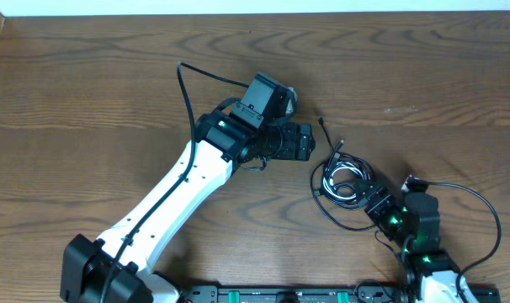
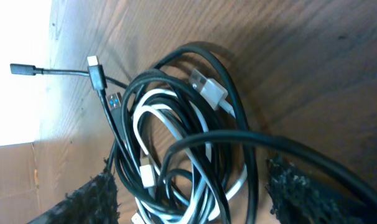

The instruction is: Untangle cables

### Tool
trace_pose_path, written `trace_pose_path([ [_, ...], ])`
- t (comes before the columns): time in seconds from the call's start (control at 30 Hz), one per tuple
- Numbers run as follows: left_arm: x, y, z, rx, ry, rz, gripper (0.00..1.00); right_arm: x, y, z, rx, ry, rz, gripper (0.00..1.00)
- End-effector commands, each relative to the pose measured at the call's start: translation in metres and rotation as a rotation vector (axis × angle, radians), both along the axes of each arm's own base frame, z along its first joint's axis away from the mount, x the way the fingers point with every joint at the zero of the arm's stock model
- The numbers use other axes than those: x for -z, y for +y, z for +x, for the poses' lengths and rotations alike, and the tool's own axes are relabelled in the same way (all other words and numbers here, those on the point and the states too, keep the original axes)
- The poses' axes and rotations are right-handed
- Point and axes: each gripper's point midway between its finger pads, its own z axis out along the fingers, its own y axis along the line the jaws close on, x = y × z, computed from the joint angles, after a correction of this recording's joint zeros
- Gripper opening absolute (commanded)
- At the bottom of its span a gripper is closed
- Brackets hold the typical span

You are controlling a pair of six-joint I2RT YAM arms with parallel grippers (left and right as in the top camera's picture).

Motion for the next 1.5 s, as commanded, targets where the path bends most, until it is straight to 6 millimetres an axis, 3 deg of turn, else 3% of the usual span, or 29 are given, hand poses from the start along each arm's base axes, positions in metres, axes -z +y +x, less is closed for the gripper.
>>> trace_pose_path([
  [0.0, 0.002, 0.000, 0.004, -0.009, -0.002, 0.011, 0.86, 0.025, 0.001, -0.014, 0.007, 0.106, -0.009, 0.74],
  [0.13, 0.002, 0.000, 0.004, -0.009, -0.002, 0.011, 0.86, 0.036, 0.008, -0.015, -0.019, 0.131, -0.032, 0.68],
  [0.37, 0.002, 0.000, 0.004, -0.009, -0.002, 0.011, 0.86, 0.059, -0.002, -0.022, 0.082, 0.228, -0.045, 0.53],
  [0.5, 0.002, 0.000, 0.004, -0.009, -0.002, 0.011, 0.86, 0.055, 0.000, -0.012, 0.065, 0.180, -0.050, 0.19],
  [0.6, 0.002, 0.001, 0.003, -0.009, -0.001, 0.012, 0.86, 0.044, 0.003, -0.001, 0.023, 0.100, -0.078, 0.01],
  [0.77, 0.004, 0.002, 0.001, -0.009, 0.013, 0.021, 0.86, 0.002, 0.029, 0.024, -0.151, -0.145, -0.064, 0.01],
  [0.9, 0.004, 0.002, 0.001, -0.009, 0.013, 0.022, 0.86, -0.030, 0.054, 0.028, -0.285, -0.289, 0.008, 0.01],
  [0.93, 0.004, 0.002, 0.000, -0.009, 0.014, 0.021, 0.87, -0.047, 0.065, 0.027, -0.344, -0.354, 0.053, 0.01],
  [1.07, 0.004, 0.002, 0.000, -0.009, 0.014, 0.021, 0.96, -0.073, 0.080, 0.023, -0.422, -0.440, 0.145, 0.01],
  [1.23, 0.004, 0.002, 0.001, -0.009, 0.013, 0.022, 0.97, -0.106, 0.090, 0.016, -0.526, -0.582, 0.188, 0.01],
  [1.47, 0.004, 0.003, 0.001, 0.060, -0.031, 0.042, 0.98, -0.133, 0.100, -0.001, -0.663, -0.708, 0.223, 0.01],
])
